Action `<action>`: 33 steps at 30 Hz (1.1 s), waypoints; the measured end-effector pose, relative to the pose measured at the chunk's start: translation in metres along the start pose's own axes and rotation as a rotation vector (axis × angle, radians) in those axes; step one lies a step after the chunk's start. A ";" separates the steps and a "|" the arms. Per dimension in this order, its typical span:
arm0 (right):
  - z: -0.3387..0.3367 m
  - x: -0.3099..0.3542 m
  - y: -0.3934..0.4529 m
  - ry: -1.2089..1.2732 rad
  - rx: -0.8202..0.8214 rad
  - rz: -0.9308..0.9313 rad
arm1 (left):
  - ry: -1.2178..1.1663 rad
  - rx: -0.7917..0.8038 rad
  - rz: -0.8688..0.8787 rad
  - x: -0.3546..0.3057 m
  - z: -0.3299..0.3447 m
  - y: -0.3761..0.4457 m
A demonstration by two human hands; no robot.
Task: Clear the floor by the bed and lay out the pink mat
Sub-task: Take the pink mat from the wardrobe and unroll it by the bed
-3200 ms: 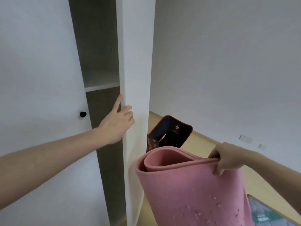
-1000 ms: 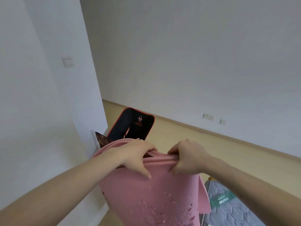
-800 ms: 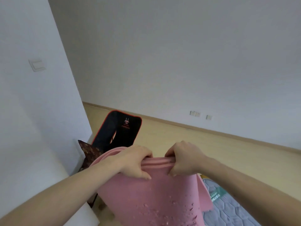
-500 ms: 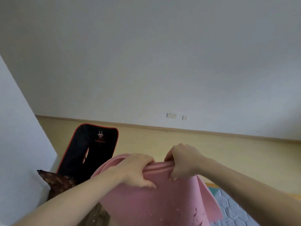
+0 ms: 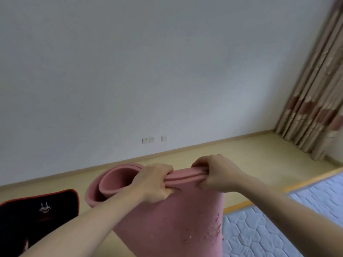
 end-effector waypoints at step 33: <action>-0.021 -0.237 0.351 0.500 -0.559 0.306 | 0.008 0.072 0.410 0.152 0.015 0.516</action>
Point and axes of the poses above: each hand's wrist, its own y-axis towards the middle knuckle, its own z-axis out of the palm, x = y × z, the point moved 9 cm from there along y, towards the middle knuckle, and after that the axes turned 5 degrees about -z, right-handed, at the moved point
